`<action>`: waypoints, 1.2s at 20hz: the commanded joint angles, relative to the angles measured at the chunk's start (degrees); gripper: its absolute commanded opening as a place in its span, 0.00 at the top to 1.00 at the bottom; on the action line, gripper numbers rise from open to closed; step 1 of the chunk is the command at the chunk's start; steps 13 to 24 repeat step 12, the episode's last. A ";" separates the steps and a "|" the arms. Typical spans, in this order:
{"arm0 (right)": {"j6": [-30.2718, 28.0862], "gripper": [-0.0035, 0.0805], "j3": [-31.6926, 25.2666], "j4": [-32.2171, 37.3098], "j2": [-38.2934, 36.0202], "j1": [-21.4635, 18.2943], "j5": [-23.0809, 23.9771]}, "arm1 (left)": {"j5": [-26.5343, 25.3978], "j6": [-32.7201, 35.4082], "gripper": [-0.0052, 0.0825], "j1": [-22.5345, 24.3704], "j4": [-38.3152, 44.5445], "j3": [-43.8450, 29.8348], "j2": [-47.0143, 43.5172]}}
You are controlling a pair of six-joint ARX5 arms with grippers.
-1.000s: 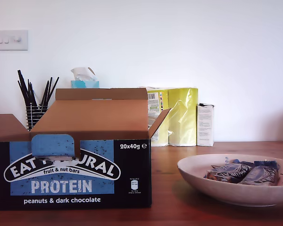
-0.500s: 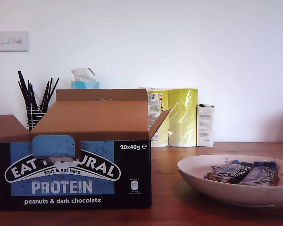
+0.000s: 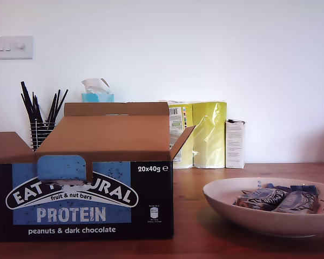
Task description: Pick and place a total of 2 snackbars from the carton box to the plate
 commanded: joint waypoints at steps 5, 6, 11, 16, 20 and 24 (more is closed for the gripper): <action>0.46 0.97 -0.42 -5.25 -0.37 -0.09 0.00 | 0.07 -0.28 0.97 -0.09 -5.18 -0.83 -0.07; 0.46 0.97 -0.42 -6.71 -0.37 -0.09 0.04 | 0.07 -0.28 0.97 -0.09 -6.16 -0.83 -0.07; 0.46 0.97 -0.42 -15.04 -0.37 -0.09 0.04 | 0.07 -0.28 0.97 -0.09 -10.84 -0.83 -0.07; 0.46 0.97 -0.42 -16.55 -0.37 -0.09 0.04 | 0.07 -0.28 0.97 -0.09 -11.65 -0.83 -0.07; 0.46 0.97 -0.42 -16.55 -0.37 -0.09 0.04 | 0.07 -0.28 0.97 -0.09 -11.65 -0.83 -0.07; 0.46 0.97 -0.42 -16.55 -0.37 -0.09 0.04 | 0.07 -0.28 0.97 -0.09 -11.65 -0.83 -0.07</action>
